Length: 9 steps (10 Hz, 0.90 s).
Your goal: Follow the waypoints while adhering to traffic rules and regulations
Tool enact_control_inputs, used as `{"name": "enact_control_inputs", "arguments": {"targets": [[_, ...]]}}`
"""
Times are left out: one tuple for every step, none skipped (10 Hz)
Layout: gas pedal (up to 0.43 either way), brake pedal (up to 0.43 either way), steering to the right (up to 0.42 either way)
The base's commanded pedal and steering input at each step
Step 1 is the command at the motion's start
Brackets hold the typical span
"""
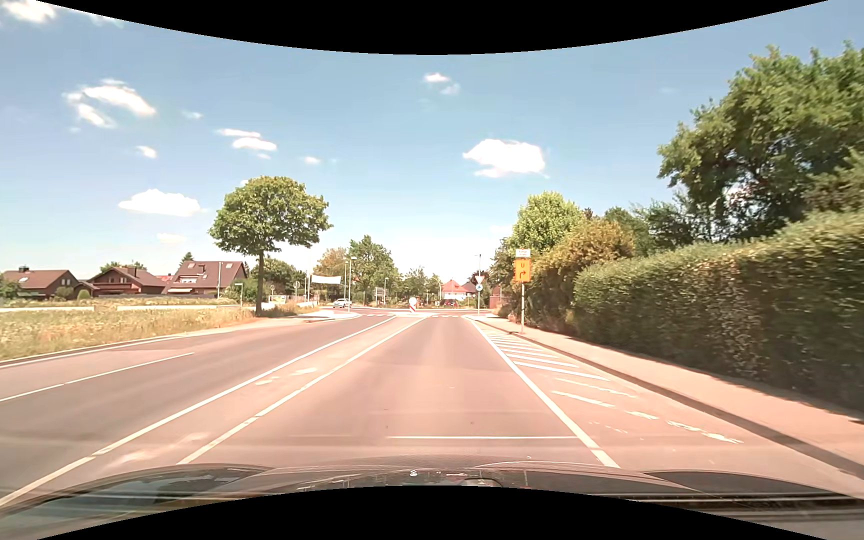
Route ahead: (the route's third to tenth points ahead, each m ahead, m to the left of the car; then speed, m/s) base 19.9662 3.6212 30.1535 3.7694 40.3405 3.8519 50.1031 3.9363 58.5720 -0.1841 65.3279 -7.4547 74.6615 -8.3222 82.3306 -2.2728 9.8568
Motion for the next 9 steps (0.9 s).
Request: {"name": "enact_control_inputs", "arguments": {"targets": [[0.079, 0.0, 0.004], [0.079, 0.0, 0.004], [0.079, 0.0, 0.005], [0.079, 0.0, 0.01], [0.079, 0.0, 0.015], [0.079, 0.0, 0.016], [0.079, 0.0, 0.011], [0.079, 0.0, 0.005], [0.079, 0.0, -0.001]]}}
